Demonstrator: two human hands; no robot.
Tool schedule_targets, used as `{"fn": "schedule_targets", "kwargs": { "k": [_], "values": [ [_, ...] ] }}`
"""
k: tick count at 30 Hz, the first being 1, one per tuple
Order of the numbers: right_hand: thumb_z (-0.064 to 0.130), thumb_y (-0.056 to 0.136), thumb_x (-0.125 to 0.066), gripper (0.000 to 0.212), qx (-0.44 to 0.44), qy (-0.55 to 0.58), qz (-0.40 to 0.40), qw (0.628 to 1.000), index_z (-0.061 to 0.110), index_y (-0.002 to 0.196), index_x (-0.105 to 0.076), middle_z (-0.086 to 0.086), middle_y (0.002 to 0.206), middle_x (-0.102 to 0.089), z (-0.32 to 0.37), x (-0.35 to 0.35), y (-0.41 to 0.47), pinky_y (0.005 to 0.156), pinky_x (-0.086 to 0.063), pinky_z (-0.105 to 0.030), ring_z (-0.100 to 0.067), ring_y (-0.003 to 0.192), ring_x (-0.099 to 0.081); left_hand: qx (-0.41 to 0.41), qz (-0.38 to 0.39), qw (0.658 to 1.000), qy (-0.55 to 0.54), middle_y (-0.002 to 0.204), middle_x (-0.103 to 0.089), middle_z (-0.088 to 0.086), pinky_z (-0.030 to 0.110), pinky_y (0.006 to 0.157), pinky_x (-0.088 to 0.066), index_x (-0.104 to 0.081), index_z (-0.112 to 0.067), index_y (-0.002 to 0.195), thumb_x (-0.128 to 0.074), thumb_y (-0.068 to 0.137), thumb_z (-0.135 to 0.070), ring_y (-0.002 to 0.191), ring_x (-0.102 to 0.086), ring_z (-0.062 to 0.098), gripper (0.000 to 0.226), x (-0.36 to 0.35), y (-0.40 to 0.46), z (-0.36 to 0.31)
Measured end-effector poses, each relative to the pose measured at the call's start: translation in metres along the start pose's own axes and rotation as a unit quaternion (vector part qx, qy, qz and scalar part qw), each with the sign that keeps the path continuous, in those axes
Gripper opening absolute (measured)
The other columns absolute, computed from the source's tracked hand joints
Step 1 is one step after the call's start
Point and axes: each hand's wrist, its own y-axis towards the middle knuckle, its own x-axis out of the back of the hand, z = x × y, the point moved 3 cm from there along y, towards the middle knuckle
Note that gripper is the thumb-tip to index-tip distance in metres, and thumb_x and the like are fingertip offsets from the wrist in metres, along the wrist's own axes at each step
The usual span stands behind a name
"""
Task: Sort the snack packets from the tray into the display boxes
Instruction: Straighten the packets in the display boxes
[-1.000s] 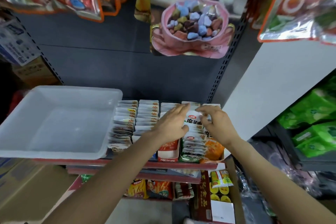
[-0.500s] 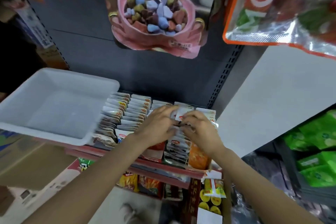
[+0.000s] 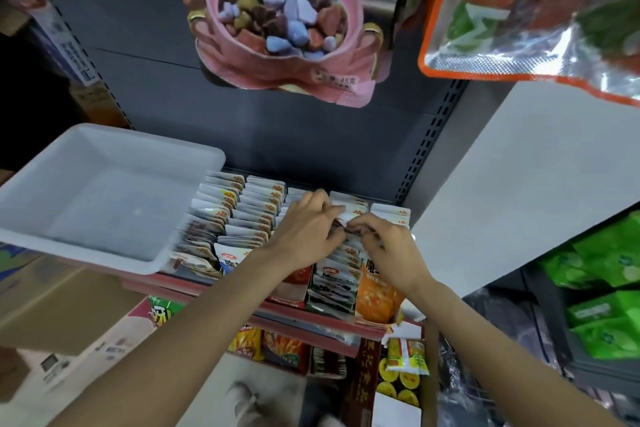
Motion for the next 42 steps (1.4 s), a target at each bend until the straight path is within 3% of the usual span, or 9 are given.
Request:
{"fn": "schedule_targets", "kwargs": {
  "k": [3,6,10,16,19,23,29,37,42],
  "values": [
    [-0.001,0.093,-0.045,0.026,-0.029,0.022,0.009,0.999,0.010,0.106,-0.065,0.008,0.093,-0.067,-0.005,0.010,0.009,0.069,-0.044,-0.009,-0.003,0.079,-0.063,-0.025,0.021,0.999,0.022,0.144,-0.034,-0.002,0.033,0.107,-0.022,-0.053,-0.022,0.132,-0.039,0.096,-0.037,0.133,-0.025,0.015,0.042,-0.003,0.002,0.000],
    [0.002,0.093,-0.047,0.026,-0.031,-0.055,-0.020,0.998,0.008,0.108,-0.066,-0.001,0.104,-0.068,-0.013,0.020,0.027,0.079,-0.042,-0.012,-0.015,0.095,-0.062,-0.062,0.030,0.997,0.024,0.137,-0.048,-0.002,0.029,0.107,-0.022,-0.055,-0.021,0.130,-0.036,0.098,-0.037,0.129,-0.036,0.014,0.040,-0.007,-0.003,0.001],
    [0.009,0.095,-0.045,0.028,-0.012,-0.198,0.023,0.980,0.011,0.114,-0.065,-0.006,0.115,-0.065,-0.021,0.015,0.044,0.085,-0.043,-0.032,-0.024,0.111,-0.050,-0.064,0.048,0.996,0.045,0.156,-0.021,0.001,0.029,0.116,-0.003,-0.042,-0.026,0.141,-0.033,0.099,-0.042,0.144,-0.010,0.015,0.046,-0.012,-0.009,0.010],
    [0.013,0.093,-0.049,0.026,0.018,-0.303,0.009,0.953,0.016,0.108,-0.070,-0.004,0.108,-0.067,-0.023,0.006,0.052,0.082,-0.044,-0.034,-0.026,0.105,-0.052,-0.044,0.076,0.996,0.011,0.159,0.002,0.007,0.026,0.114,0.006,-0.036,-0.031,0.144,-0.032,0.098,-0.047,0.146,0.006,0.017,0.048,-0.011,-0.012,0.016],
    [0.007,0.080,-0.066,0.015,0.022,-0.335,-0.019,0.942,0.013,0.091,-0.074,-0.005,0.089,-0.067,-0.022,0.003,0.050,0.070,-0.046,-0.034,-0.029,0.091,-0.055,-0.039,0.086,0.996,-0.002,0.158,0.008,0.008,0.024,0.113,0.008,-0.034,-0.031,0.145,-0.032,0.098,-0.047,0.146,0.009,0.016,0.049,-0.011,-0.014,0.017],
    [0.007,0.046,-0.088,0.029,0.009,-0.394,-0.035,0.918,0.022,0.066,-0.072,0.003,0.066,-0.062,-0.024,-0.005,0.052,0.055,-0.043,-0.025,-0.022,0.071,-0.059,-0.030,0.101,0.994,-0.022,0.158,0.009,0.008,0.028,0.116,0.003,-0.035,-0.032,0.144,-0.033,0.098,-0.048,0.145,0.010,0.017,0.048,-0.012,-0.011,0.016],
    [0.003,0.043,-0.086,0.031,-0.005,-0.396,-0.050,0.917,0.017,0.063,-0.068,0.000,0.065,-0.060,-0.024,-0.009,0.052,0.055,-0.044,-0.027,-0.025,0.071,-0.059,-0.039,0.096,0.994,-0.037,0.158,0.009,0.006,0.028,0.117,0.002,-0.037,-0.030,0.143,-0.034,0.098,-0.047,0.145,0.011,0.015,0.049,-0.012,-0.012,0.016],
    [0.001,0.065,-0.074,0.015,-0.022,-0.386,-0.045,0.921,0.012,0.071,-0.067,-0.006,0.080,-0.063,-0.026,-0.012,0.058,0.067,-0.045,-0.034,-0.030,0.087,-0.057,-0.040,0.098,0.993,-0.043,0.157,0.012,0.007,0.025,0.113,0.009,-0.036,-0.031,0.144,-0.033,0.098,-0.047,0.144,0.015,0.014,0.048,-0.014,-0.013,0.019],
    [-0.001,0.032,-0.084,0.033,0.018,-0.429,-0.054,0.902,0.011,0.053,-0.060,-0.003,0.061,-0.059,-0.018,-0.012,0.058,0.053,-0.044,-0.028,-0.027,0.066,-0.059,-0.037,0.099,0.993,-0.044,0.157,0.012,0.007,0.025,0.113,0.009,-0.036,-0.031,0.143,-0.033,0.098,-0.048,0.144,0.015,0.015,0.048,-0.012,-0.014,0.018]
  ]
}}
